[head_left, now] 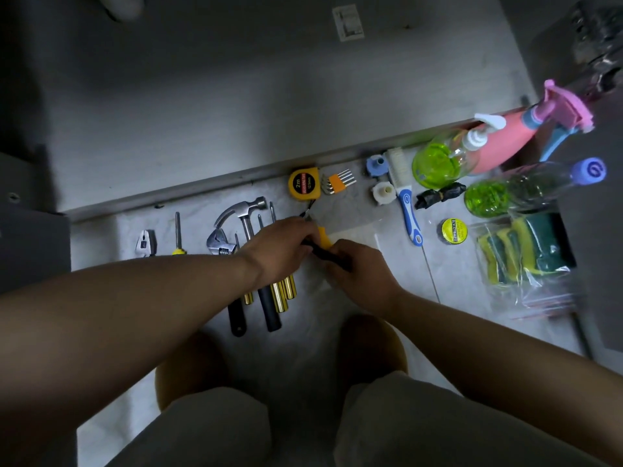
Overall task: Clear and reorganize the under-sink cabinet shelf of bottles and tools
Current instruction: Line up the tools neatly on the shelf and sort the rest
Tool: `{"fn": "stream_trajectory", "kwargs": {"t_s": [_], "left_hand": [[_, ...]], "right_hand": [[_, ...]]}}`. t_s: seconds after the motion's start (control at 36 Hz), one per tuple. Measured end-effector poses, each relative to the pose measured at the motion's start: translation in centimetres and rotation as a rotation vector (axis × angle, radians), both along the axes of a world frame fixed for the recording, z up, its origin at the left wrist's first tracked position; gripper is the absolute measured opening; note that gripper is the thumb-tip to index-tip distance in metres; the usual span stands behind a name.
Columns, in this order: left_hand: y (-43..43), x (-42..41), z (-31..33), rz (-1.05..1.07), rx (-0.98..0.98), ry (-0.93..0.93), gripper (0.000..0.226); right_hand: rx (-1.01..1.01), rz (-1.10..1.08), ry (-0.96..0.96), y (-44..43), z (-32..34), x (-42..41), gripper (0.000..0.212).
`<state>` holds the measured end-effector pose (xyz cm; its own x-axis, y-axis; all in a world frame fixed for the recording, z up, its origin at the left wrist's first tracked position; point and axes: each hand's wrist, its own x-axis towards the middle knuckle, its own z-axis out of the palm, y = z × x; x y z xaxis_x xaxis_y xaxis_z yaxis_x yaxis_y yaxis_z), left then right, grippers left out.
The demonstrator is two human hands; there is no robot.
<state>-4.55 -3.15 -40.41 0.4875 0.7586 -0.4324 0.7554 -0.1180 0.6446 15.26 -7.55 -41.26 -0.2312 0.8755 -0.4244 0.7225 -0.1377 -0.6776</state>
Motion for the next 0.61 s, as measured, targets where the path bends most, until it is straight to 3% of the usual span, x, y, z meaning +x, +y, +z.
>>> {"fn": "stream_trajectory", "kwargs": {"t_s": [0.11, 0.19, 0.28, 0.39, 0.5, 0.61], "left_hand": [[-0.1, 0.5, 0.4, 0.016, 0.093, -0.004, 0.033], [-0.5, -0.3, 0.3, 0.006, 0.178, 0.083, 0.045], [-1.0, -1.6, 0.3, -0.058, 0.239, 0.177, 0.043], [-1.8, -4.0, 1.5, -0.156, 0.234, 0.266, 0.037], [-1.8, -7.0, 5.1, -0.248, 0.008, 0.365, 0.029], [-1.5, -10.3, 10.4, -0.256, -0.124, 0.506, 0.033]], "right_hand": [[0.01, -0.175, -0.099, 0.4, 0.0, 1.4, 0.016], [-0.026, -0.295, -0.217, 0.5, -0.3, 2.3, 0.024], [-0.05, -0.363, -0.272, 0.7, -0.7, 3.1, 0.028], [-0.105, -0.274, -0.383, 1.0, -0.7, 4.0, 0.027], [-0.208, -0.128, -0.519, 1.9, 1.4, 4.2, 0.038], [-0.235, 0.08, -0.497, 4.2, 5.7, 3.6, 0.036]]}}
